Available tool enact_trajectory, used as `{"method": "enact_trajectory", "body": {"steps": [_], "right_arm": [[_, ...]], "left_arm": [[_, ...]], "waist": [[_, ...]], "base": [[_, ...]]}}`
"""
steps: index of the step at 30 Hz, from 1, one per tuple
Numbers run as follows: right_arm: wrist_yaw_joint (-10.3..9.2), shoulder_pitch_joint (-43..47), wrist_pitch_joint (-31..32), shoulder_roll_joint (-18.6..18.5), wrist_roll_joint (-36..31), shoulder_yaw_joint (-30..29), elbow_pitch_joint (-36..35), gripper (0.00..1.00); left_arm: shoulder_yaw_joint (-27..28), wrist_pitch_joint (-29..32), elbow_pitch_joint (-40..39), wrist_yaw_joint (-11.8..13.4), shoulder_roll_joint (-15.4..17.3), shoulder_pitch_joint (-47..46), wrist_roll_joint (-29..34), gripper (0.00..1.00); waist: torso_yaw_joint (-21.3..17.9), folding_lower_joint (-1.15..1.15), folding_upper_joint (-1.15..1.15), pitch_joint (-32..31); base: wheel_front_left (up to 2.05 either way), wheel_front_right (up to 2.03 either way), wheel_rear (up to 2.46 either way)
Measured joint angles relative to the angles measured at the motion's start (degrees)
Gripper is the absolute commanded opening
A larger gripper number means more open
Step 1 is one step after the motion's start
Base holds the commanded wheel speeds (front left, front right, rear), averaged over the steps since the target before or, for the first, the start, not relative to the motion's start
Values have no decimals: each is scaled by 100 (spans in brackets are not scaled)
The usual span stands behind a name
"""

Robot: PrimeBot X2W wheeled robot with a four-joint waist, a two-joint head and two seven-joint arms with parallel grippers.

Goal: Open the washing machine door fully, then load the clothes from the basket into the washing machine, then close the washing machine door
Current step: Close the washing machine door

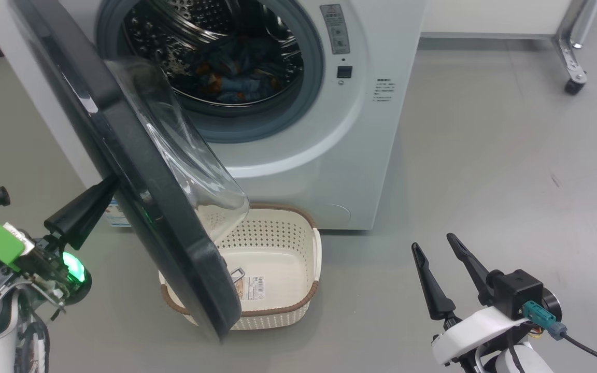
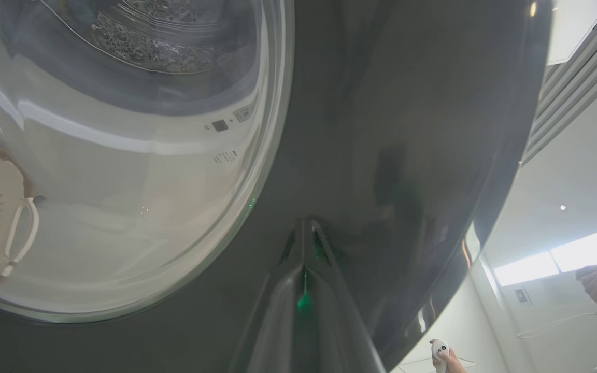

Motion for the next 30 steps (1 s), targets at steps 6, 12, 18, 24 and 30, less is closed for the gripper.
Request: {"method": "enact_trajectory", "body": {"steps": [6, 12, 18, 24, 30], "right_arm": [[0, -25, 0, 23, -2, 27, -2, 100], [0, -191, 0, 23, -14, 89, -3, 100], [0, -237, 0, 23, -14, 125, 9, 100], [0, -237, 0, 10, -14, 122, 51, 100], [0, -236, 0, -4, -14, 111, 85, 100]], "left_arm": [[-4, -489, 22, 0, -222, -288, 327, 0], [-60, -905, 297, -3, -422, -625, 485, 0], [12, -1334, 650, -9, -493, -852, 712, 0], [103, -1964, 1169, -53, -533, -1125, 1054, 0], [122, -2454, 1626, -88, -554, -1304, 1254, 0]], "waist": [[-536, 0, 0, 113], [-963, 0, 0, 222], [-1263, 0, 0, 284], [-1505, 0, 0, 299], [-1589, 0, 0, 221]], "base": [[0, 0, 0], [0, 0, 0], [0, 0, 0], [0, 0, 0], [0, 0, 0]]}}
